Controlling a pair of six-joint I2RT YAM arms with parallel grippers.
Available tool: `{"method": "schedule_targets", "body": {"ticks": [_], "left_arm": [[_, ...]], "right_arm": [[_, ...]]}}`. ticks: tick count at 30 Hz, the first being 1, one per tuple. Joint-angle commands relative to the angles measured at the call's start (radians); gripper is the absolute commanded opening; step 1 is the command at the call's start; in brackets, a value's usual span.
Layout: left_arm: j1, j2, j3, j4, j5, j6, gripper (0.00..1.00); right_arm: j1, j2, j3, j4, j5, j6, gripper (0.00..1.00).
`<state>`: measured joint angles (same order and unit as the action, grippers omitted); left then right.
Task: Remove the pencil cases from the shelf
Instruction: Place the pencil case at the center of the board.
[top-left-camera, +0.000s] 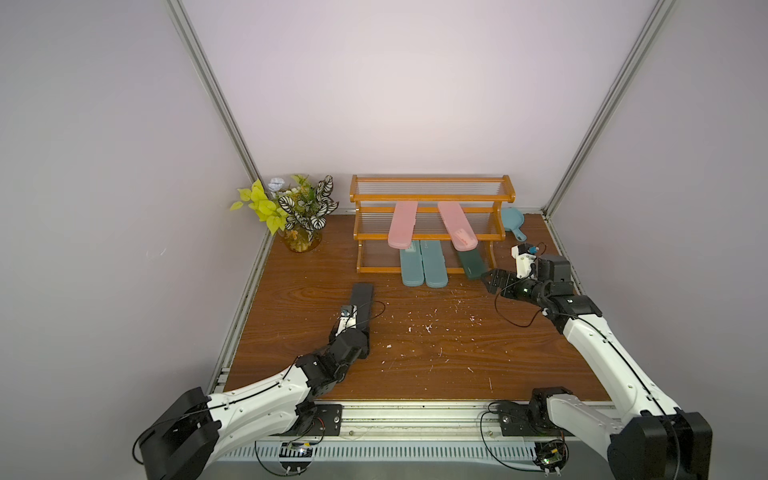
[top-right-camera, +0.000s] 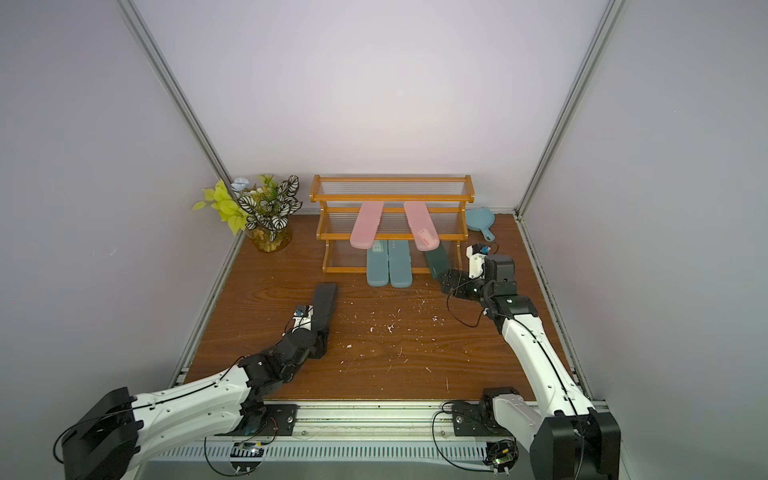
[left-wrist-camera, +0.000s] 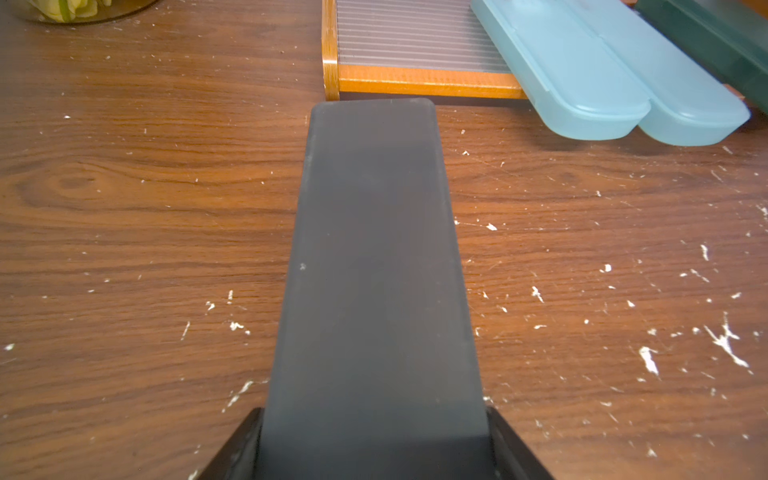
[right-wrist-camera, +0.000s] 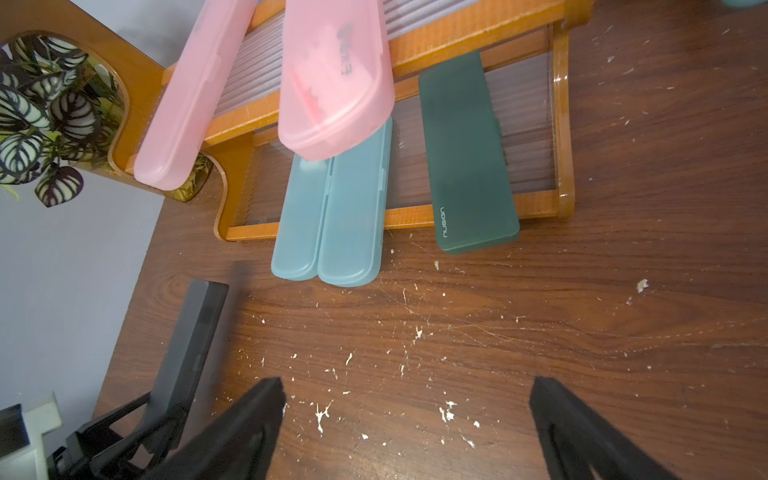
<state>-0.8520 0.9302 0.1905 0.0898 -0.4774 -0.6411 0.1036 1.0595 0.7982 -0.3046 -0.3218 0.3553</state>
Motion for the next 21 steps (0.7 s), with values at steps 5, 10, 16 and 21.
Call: {"method": "schedule_targets", "body": {"ticks": [5, 10, 16, 21], "left_arm": [[-0.013, 0.096, 0.013, 0.058, -0.016, -0.014, 0.43], [-0.013, 0.107, 0.013, 0.059, -0.017, -0.015, 0.58], [-0.013, 0.08, 0.012, 0.029, -0.017, -0.03, 0.79], [-0.013, 0.048, 0.038, -0.021, -0.022, -0.033, 0.85]], "right_arm": [[0.005, -0.024, 0.024, 0.007, -0.002, -0.012, 0.99], [0.006, -0.021, 0.028, 0.007, -0.002, -0.009, 0.99], [0.006, -0.021, 0.04, 0.004, -0.002, -0.012, 0.99], [0.006, -0.024, 0.046, 0.007, -0.002, -0.013, 0.99]]}}
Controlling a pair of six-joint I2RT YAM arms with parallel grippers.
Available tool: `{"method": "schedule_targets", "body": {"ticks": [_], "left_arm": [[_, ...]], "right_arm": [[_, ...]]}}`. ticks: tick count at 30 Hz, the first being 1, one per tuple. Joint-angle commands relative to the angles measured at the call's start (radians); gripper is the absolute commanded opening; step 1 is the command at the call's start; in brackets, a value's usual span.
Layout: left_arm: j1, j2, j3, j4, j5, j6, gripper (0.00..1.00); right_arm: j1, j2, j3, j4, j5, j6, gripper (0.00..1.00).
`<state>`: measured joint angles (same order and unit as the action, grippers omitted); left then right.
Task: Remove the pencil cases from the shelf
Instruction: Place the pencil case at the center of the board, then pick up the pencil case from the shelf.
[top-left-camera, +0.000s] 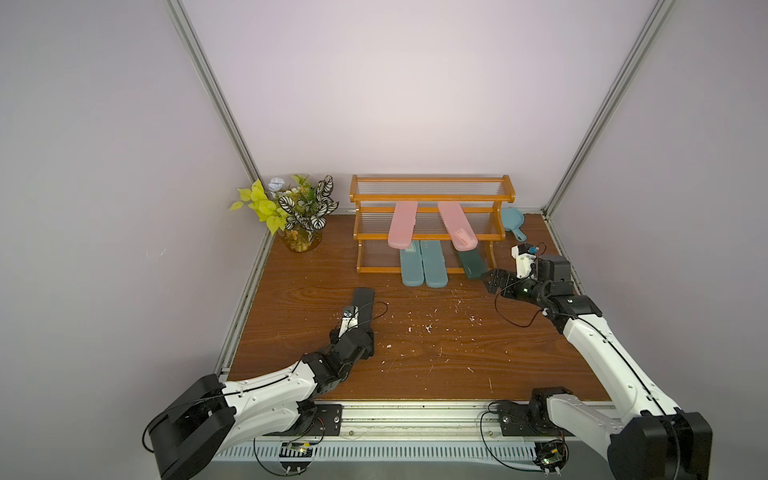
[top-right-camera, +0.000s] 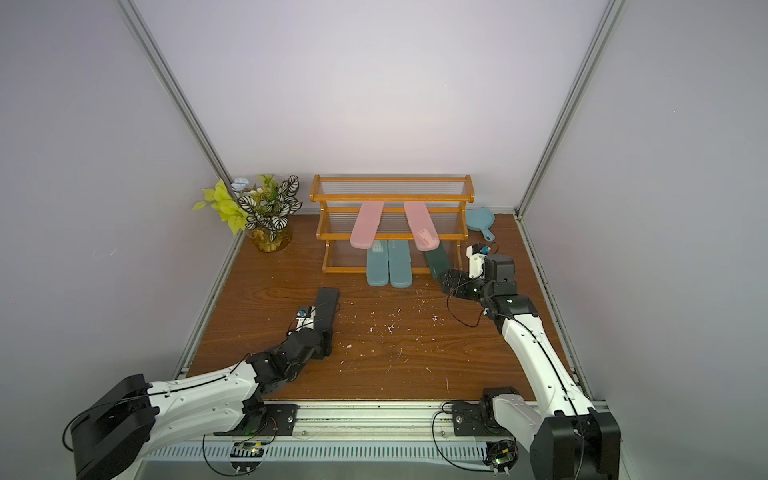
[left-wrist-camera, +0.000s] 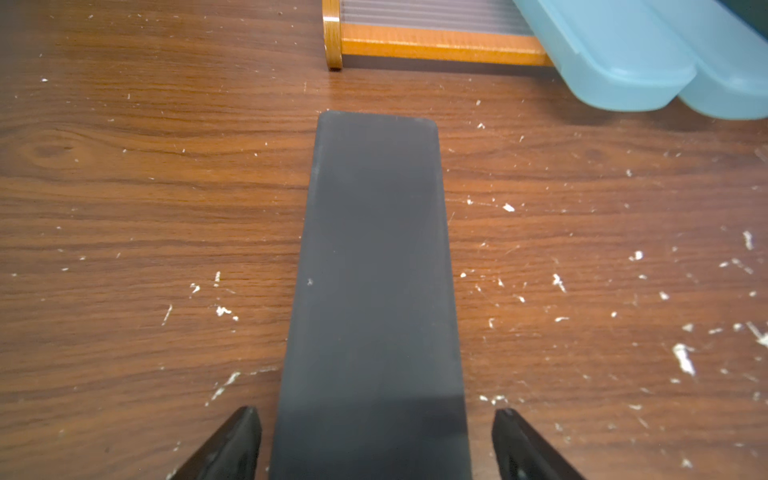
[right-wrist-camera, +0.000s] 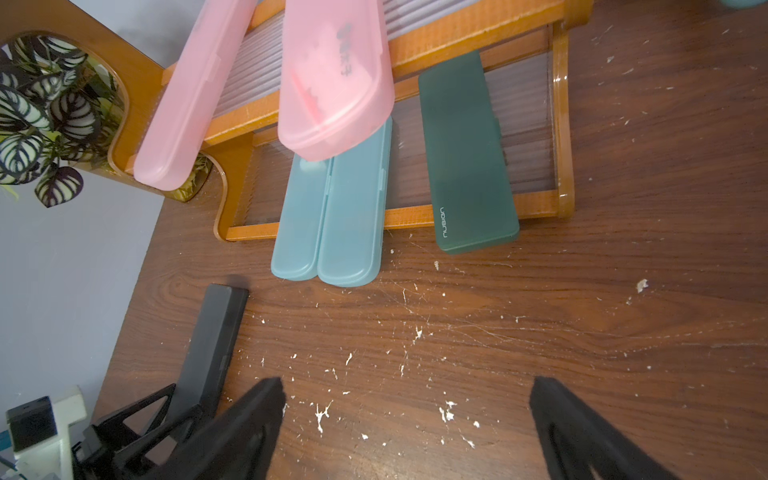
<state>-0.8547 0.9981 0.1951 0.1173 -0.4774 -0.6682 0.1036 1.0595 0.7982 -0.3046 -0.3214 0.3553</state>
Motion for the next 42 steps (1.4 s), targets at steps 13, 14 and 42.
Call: {"method": "schedule_targets", "body": {"ticks": [13, 14, 42], "left_arm": [[-0.011, -0.157, 0.293, -0.314, -0.048, 0.03, 0.99], [-0.011, -0.156, 0.315, -0.33, -0.041, 0.034, 0.99], [-0.007, -0.162, 0.432, -0.388, 0.027, 0.134, 0.99]], "right_arm": [[0.008, 0.042, 0.132, 0.055, -0.074, -0.054, 0.99], [0.007, 0.058, 0.15, 0.059, -0.091, -0.065, 0.99], [0.179, 0.361, 0.251, 0.503, 0.203, -0.377, 0.99]]}}
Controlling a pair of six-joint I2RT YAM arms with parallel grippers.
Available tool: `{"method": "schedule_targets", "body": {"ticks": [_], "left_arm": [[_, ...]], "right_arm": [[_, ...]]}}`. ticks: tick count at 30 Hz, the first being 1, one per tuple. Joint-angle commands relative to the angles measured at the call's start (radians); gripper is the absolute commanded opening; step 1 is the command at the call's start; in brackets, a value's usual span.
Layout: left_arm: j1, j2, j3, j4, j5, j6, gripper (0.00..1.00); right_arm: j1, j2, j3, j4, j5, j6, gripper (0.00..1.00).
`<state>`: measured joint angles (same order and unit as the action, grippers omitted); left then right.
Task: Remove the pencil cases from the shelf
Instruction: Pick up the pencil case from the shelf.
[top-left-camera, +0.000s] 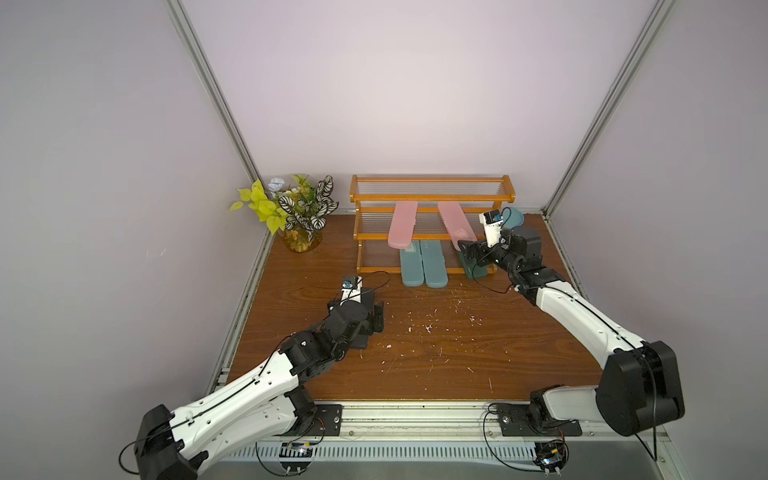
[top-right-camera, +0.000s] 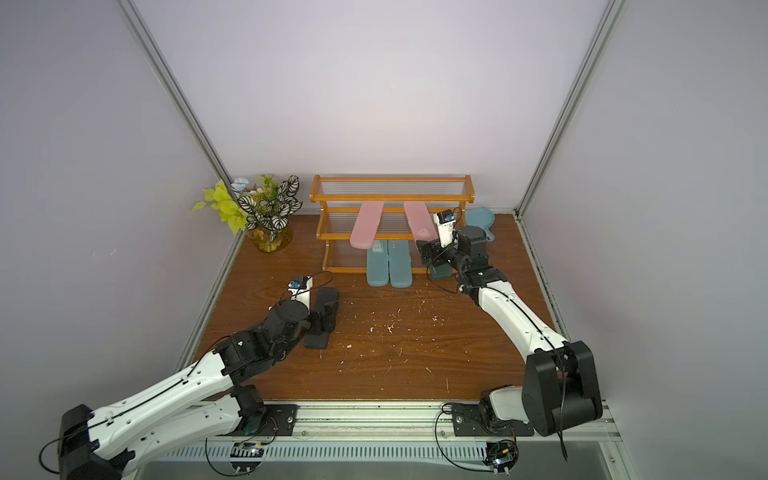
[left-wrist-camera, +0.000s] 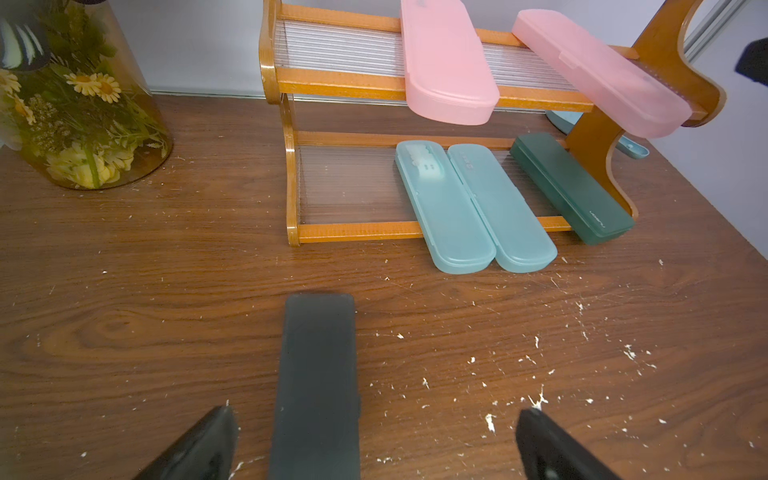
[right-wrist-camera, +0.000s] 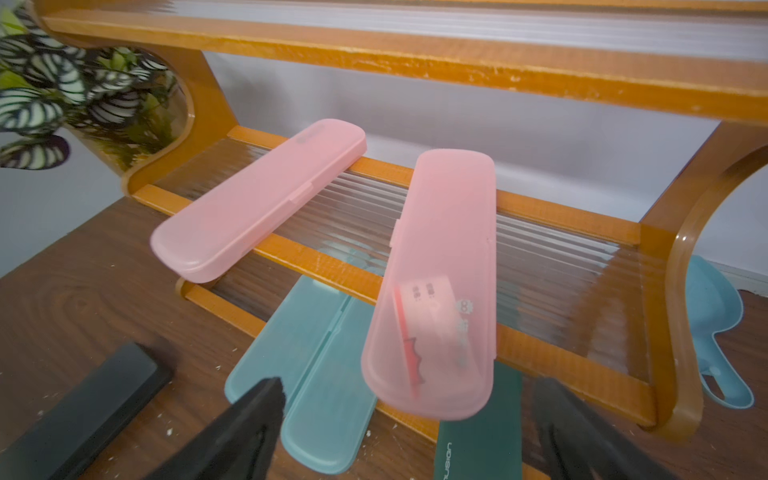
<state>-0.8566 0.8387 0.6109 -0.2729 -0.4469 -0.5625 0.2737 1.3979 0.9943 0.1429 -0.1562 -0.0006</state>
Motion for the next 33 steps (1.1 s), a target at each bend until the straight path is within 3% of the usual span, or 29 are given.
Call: {"method": "schedule_targets", "body": {"ticks": [1, 18, 33], "left_arm": [[-0.003, -0.001, 0.016, 0.002, -0.004, 0.034, 0.99], [0.046, -0.027, 0.006, -0.02, 0.018, 0.052, 0.99], [0.074, -0.023, -0.003, -0.014, 0.051, 0.062, 0.99]], "right_arm": [[0.011, 0.036, 0.057, 0.071, 0.042, -0.024, 0.99], [0.042, 0.216, 0.152, 0.135, 0.132, -0.057, 0.96], [0.071, 0.294, 0.194, 0.139, 0.209, -0.079, 0.87]]}}
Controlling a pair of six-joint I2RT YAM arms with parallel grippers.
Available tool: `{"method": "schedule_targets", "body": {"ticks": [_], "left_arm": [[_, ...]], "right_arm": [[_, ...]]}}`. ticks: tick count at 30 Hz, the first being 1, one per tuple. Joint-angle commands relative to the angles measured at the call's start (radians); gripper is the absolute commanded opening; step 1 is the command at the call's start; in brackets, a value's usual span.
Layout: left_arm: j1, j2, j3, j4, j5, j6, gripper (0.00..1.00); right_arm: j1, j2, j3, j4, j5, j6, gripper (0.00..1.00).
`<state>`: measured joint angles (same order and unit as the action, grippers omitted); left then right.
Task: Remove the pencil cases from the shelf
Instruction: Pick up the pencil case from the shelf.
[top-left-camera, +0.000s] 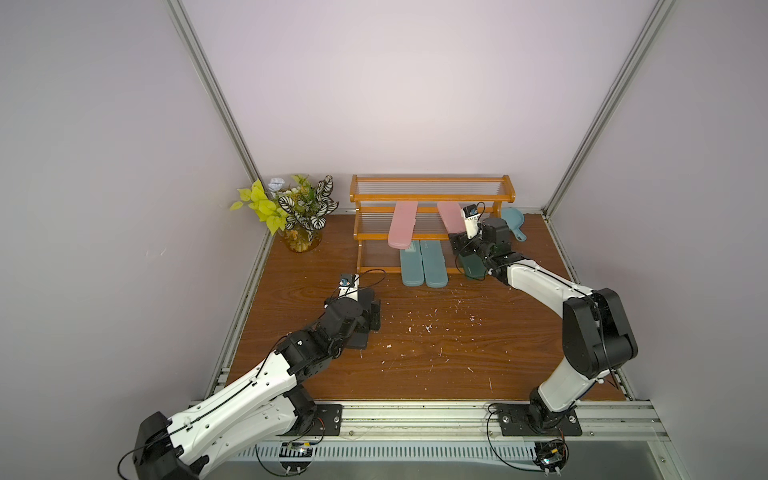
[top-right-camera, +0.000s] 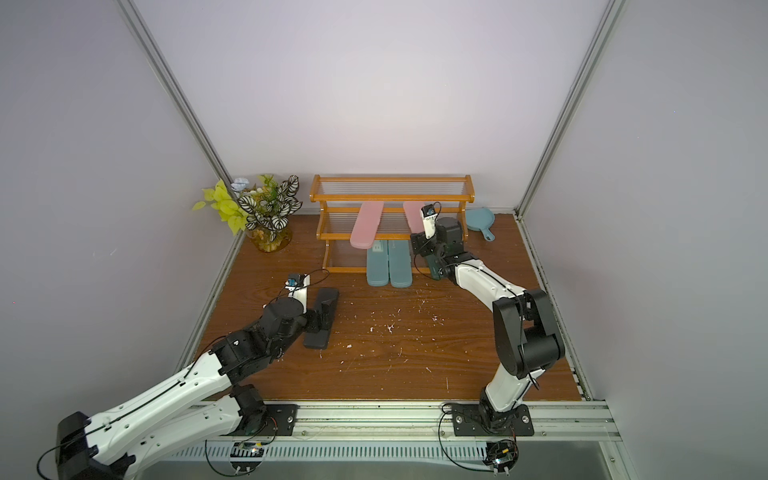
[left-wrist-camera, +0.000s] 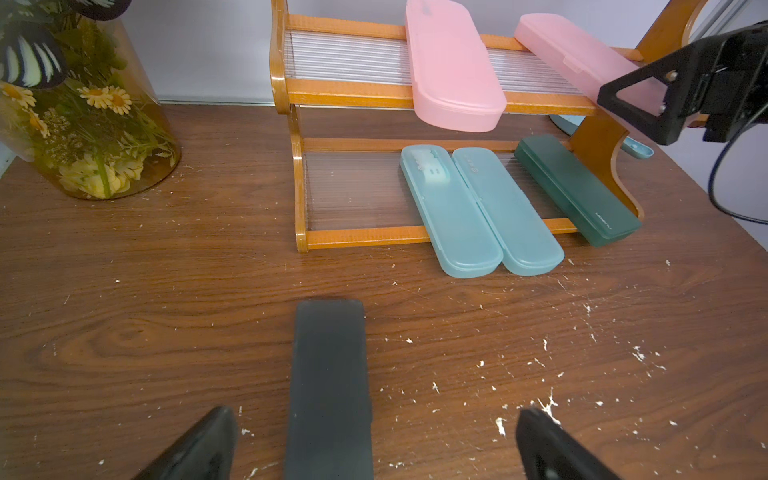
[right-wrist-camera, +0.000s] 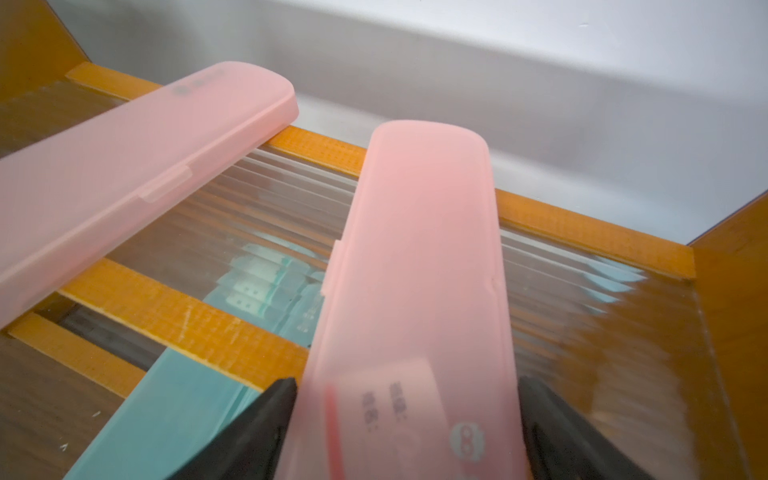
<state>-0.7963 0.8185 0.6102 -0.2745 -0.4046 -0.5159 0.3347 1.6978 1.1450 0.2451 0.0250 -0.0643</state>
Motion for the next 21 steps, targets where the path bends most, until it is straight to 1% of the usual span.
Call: {"method": "schedule_targets", "body": {"ticks": [1, 6, 11, 14, 21], "left_arm": [[0.014, -0.003, -0.003, -0.014, 0.008, 0.017, 0.99], [0.017, -0.009, -0.001, -0.017, 0.01, 0.023, 0.99], [0.02, -0.02, -0.006, -0.023, 0.005, 0.024, 0.99], [0.02, -0.03, -0.01, -0.025, -0.001, 0.024, 0.99], [0.023, -0.041, -0.015, -0.017, -0.007, 0.024, 0.99]], "right_arm": [[0.012, -0.001, 0.047, 0.036, 0.029, -0.016, 0.87], [0.018, 0.015, 0.064, 0.035, 0.032, -0.012, 0.84], [0.024, 0.033, 0.089, 0.018, 0.033, -0.003, 0.77], [0.029, 0.031, 0.093, 0.01, 0.048, 0.003, 0.74], [0.042, -0.011, 0.063, 0.009, 0.085, 0.02, 0.73]]}}
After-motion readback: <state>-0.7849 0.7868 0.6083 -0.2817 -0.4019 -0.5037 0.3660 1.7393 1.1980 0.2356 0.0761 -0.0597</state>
